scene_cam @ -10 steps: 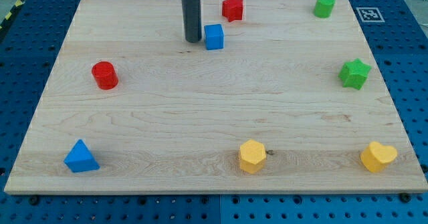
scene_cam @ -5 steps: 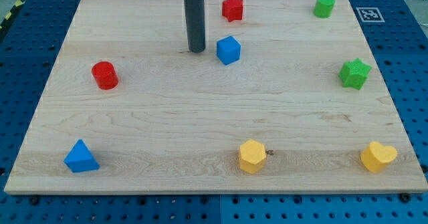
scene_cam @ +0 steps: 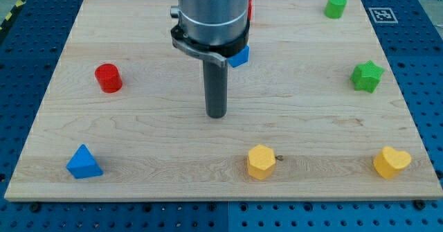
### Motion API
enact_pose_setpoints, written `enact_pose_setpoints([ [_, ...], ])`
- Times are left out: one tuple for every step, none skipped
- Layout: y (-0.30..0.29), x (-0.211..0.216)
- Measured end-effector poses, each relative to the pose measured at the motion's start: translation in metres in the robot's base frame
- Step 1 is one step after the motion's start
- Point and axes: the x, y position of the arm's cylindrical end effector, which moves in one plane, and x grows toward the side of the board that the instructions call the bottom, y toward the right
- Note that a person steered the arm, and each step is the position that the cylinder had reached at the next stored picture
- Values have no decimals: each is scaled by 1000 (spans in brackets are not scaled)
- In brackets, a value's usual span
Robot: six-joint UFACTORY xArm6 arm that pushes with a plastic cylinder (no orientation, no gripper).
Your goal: Move your arm to the bottom center
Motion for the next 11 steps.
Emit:
enact_pose_setpoints([
  [0, 21],
  [0, 52],
  [1, 70],
  [13, 94],
  [41, 119],
  [53, 120],
  [71, 120],
  [96, 119],
  [92, 119],
  [81, 100],
  [84, 90],
])
